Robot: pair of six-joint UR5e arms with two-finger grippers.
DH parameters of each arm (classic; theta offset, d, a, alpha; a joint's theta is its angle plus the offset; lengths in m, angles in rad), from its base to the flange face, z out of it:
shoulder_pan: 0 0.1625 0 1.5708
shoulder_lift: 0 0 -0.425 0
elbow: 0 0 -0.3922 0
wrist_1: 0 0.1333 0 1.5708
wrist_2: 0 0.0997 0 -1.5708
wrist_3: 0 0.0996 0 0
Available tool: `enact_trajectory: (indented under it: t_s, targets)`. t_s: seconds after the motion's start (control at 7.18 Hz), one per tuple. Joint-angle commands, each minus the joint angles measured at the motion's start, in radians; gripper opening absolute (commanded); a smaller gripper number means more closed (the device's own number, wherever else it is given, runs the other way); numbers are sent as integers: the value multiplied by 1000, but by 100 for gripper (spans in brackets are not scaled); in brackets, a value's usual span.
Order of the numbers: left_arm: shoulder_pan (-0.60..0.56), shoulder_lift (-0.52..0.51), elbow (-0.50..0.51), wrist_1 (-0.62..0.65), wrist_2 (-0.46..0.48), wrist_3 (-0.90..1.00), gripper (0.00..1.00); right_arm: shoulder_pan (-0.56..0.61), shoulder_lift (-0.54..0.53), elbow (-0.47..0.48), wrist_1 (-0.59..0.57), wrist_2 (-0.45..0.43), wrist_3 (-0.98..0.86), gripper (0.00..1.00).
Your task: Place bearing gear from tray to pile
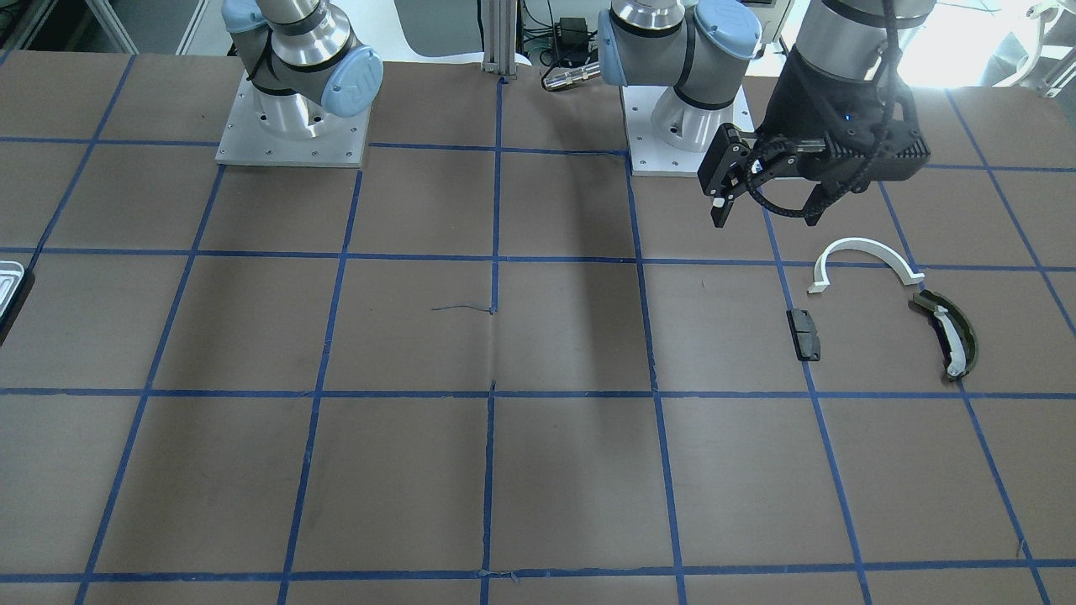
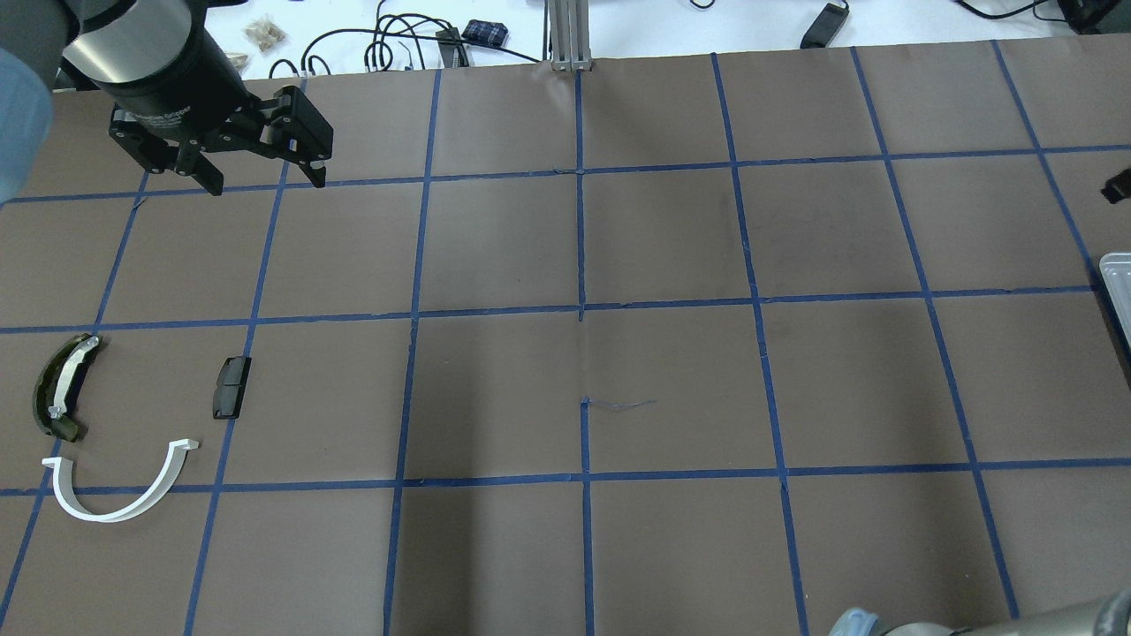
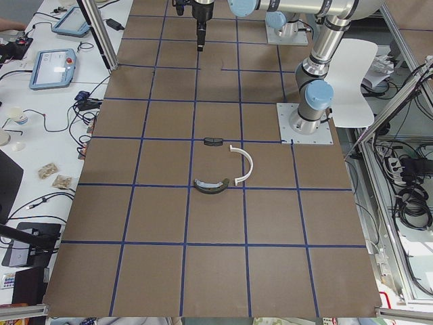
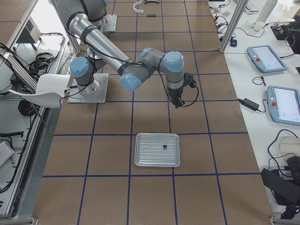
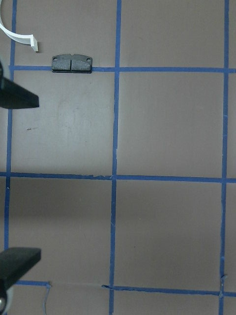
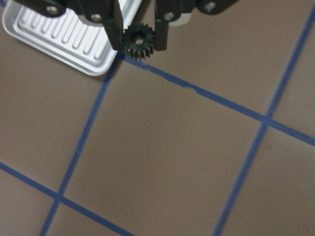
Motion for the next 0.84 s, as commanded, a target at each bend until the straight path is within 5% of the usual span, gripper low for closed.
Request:
enact_trajectory:
  t_s: [0.0, 0.28, 0.56, 0.7]
  targets:
    - [0, 0, 0, 0, 0, 0, 100, 383, -13, 5, 47, 7, 523, 8]
    - [0, 0, -5, 0, -1, 0, 100, 660, 115, -3, -49, 19, 971, 8]
    - [-1, 0, -5, 0, -1, 0, 100, 791, 206, 8, -163, 137, 1234, 8]
    - [-3, 6, -5, -8, 3, -2, 100, 845, 259, 2, -248, 137, 1302, 18]
